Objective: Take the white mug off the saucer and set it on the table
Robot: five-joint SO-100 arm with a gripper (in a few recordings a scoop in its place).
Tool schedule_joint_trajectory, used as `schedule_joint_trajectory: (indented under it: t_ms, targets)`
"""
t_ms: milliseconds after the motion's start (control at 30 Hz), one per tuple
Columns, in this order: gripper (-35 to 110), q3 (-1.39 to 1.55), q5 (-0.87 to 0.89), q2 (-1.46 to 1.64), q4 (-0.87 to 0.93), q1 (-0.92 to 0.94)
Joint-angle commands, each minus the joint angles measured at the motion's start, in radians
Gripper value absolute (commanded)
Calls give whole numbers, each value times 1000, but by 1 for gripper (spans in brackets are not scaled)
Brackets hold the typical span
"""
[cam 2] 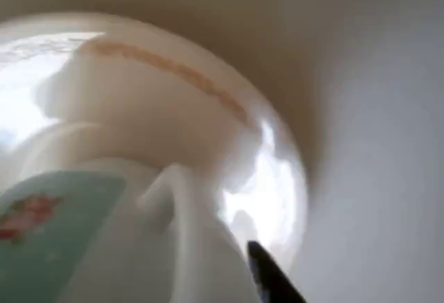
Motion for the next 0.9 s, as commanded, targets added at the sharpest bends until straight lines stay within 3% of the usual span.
schedule_joint_trajectory:
  t_ms: [0, 133, 367, 867]
  targets:
    - [21, -2, 12, -21, -44, -15]
    - [18, -3, 11, -66, -72, -17]
    - [-2, -12, 26, -80, -100, -11]
    - [-2, -38, 110, 198, -34, 35]
